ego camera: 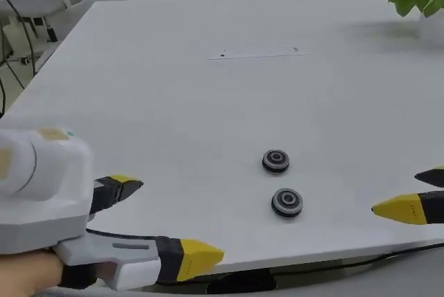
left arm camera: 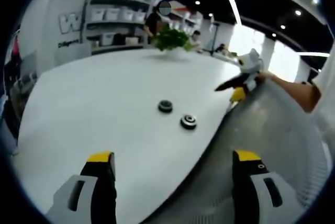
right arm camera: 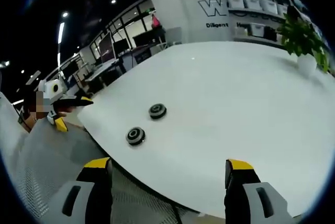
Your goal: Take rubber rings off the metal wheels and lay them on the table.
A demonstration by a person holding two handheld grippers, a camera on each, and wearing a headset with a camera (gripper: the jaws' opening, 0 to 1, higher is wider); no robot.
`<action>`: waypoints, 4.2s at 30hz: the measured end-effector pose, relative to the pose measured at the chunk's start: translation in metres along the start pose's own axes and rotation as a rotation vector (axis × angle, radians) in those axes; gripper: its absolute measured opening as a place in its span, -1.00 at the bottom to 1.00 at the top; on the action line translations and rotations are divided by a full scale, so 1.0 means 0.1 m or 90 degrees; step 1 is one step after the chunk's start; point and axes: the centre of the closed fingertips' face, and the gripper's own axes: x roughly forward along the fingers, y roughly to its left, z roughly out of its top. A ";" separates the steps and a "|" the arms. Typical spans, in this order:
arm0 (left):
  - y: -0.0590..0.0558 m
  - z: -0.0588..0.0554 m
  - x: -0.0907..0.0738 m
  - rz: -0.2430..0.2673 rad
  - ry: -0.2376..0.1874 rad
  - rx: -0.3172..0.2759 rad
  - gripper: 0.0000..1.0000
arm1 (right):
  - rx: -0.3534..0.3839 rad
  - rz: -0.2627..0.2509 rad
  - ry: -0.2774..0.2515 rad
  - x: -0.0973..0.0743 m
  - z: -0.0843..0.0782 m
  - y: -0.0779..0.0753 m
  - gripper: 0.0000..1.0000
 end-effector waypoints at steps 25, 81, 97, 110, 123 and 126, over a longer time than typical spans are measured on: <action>-0.05 0.00 0.01 -0.010 0.042 0.110 0.94 | -0.133 0.041 0.071 0.02 -0.06 0.16 0.83; -0.36 1.07 1.08 -0.180 -0.105 0.215 0.22 | -0.320 0.242 0.009 0.76 0.59 0.74 -0.04; -0.45 0.73 1.30 -0.181 -0.092 0.213 0.02 | -0.351 0.254 0.094 0.90 0.11 0.65 -0.31; -0.52 0.36 1.52 -0.191 -0.031 0.230 -0.39 | -0.384 0.241 0.131 1.02 -0.06 0.65 -0.38; -0.48 0.20 1.60 -0.190 0.006 0.231 -0.67 | -0.380 0.240 0.119 1.06 -0.02 0.66 -0.49; -0.48 0.21 1.62 -0.191 0.000 0.233 -0.67 | -0.384 0.235 0.120 1.06 -0.03 0.65 -0.51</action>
